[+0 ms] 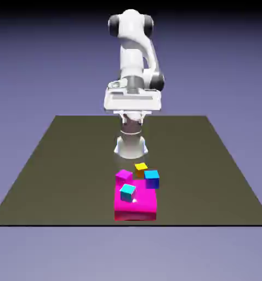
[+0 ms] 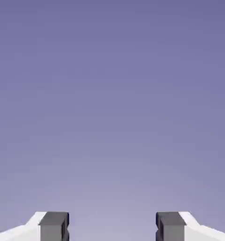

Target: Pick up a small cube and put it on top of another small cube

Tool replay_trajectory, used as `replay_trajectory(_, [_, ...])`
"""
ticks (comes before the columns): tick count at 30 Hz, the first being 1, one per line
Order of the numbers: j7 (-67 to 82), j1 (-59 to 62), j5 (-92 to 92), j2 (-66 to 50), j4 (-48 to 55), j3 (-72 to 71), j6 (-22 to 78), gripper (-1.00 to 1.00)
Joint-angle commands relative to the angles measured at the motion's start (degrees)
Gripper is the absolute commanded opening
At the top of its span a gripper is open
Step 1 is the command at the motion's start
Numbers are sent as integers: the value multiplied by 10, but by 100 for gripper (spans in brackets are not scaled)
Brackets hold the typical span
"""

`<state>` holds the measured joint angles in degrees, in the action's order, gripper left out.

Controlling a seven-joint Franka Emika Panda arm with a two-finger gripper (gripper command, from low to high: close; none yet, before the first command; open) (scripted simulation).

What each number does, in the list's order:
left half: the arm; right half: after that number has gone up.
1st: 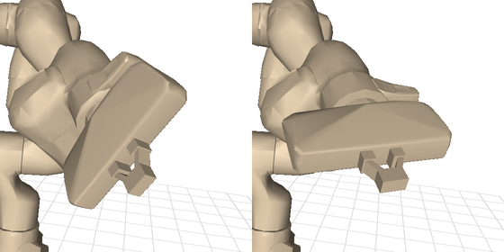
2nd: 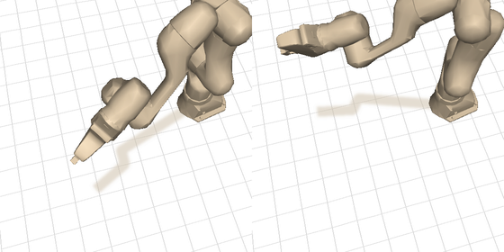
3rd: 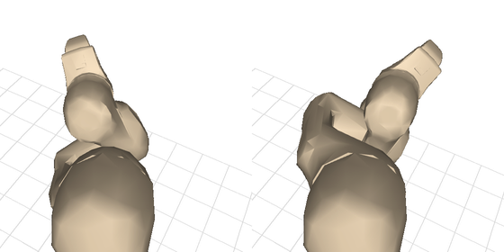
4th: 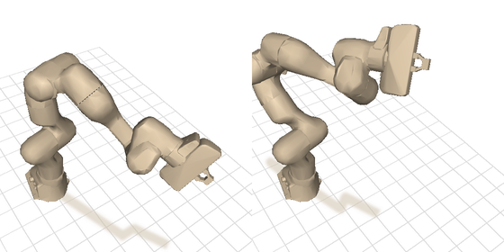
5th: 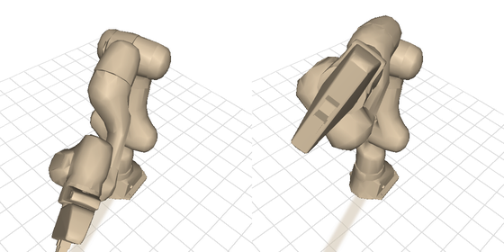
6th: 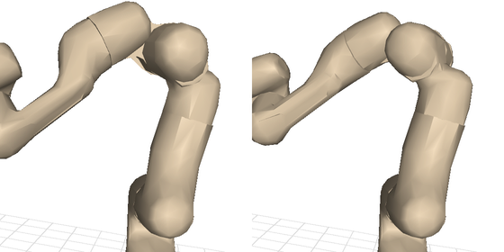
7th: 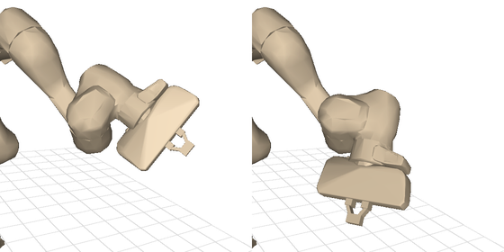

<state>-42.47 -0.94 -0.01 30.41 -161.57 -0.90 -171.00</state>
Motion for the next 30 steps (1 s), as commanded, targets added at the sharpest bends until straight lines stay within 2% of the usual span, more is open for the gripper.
replay_trajectory(1, [0,-2,0,-19,-5,-7,25,0])
replay_trajectory(14, [-1,-28,-1,-251,-63,-100,335,0])
replay_trajectory(23, [-46,-54,-67,-403,-74,-50,175,0])
replay_trajectory(24, [-46,-54,-67,-404,-74,-50,175,-100])
replay_trajectory(30, [-15,-36,-22,-300,-67,-84,284,-100])
